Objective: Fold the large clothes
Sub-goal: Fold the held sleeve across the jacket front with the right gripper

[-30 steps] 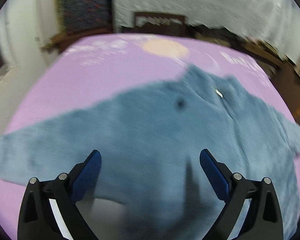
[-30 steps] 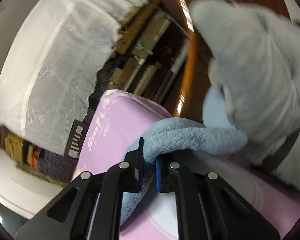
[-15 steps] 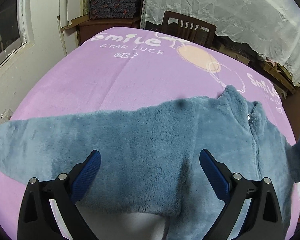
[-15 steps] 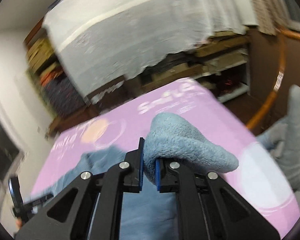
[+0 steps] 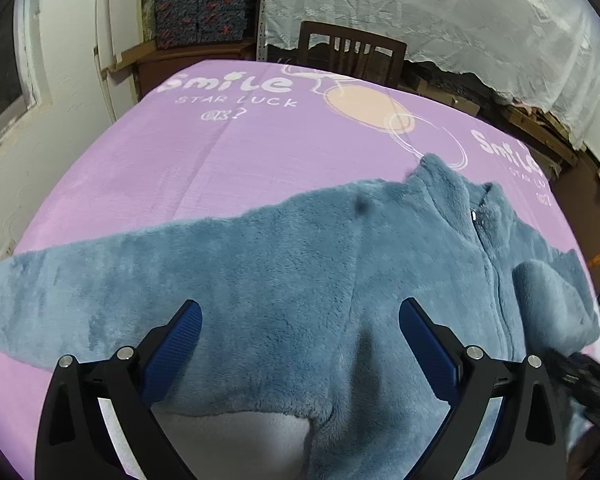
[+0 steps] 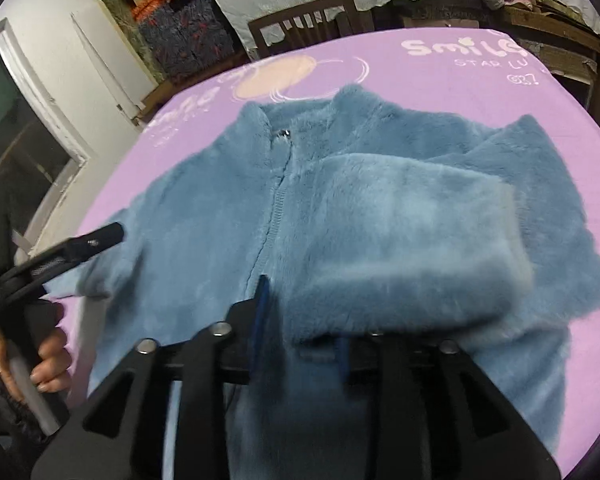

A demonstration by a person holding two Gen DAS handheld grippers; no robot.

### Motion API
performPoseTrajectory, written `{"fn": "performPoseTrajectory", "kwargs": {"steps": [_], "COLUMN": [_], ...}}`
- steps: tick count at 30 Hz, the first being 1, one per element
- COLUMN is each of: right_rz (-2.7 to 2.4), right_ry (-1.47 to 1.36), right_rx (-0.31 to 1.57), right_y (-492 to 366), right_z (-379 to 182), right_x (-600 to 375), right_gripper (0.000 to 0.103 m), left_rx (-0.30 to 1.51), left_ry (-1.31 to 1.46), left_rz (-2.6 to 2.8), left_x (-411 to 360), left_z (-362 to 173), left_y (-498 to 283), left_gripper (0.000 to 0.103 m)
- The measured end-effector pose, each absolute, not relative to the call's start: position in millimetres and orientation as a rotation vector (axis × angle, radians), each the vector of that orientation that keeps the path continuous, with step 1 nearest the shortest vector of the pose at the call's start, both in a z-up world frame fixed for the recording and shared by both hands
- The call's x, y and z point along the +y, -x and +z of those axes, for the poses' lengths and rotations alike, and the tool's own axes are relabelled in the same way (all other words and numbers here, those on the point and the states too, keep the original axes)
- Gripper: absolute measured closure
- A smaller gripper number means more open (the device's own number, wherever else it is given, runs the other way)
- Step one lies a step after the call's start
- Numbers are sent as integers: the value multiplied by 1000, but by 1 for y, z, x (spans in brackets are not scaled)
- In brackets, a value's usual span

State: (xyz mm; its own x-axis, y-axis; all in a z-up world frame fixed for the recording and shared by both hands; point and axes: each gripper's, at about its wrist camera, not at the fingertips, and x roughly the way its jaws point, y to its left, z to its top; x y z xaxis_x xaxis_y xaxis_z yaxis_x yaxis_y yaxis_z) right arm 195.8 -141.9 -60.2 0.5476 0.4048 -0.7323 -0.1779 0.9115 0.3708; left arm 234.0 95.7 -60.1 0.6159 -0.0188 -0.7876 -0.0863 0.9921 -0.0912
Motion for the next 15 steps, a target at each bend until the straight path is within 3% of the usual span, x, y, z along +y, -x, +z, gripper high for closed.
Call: {"fn": "performPoseTrajectory", "kwargs": {"steps": [2, 8, 11, 15], "right_rz": [384, 308, 133, 97], "right_ry": [-308, -394, -362, -348], "right_rx": [914, 786, 775, 788], "right_y": [-182, -139, -143, -162], "right_z": [-49, -17, -15, -18], "right_x": [-154, -219, -253, -264], "right_gripper": [47, 47, 76, 84], "left_rx": [893, 831, 810, 765], "left_ry": [90, -34, -141, -274], "left_rz": [46, -28, -125, -243], "left_x": [90, 50, 7, -54], "left_z": [-59, -49, -41, -35], "left_y": [-231, -211, -201, -188], "left_gripper": [4, 4, 4, 4]}}
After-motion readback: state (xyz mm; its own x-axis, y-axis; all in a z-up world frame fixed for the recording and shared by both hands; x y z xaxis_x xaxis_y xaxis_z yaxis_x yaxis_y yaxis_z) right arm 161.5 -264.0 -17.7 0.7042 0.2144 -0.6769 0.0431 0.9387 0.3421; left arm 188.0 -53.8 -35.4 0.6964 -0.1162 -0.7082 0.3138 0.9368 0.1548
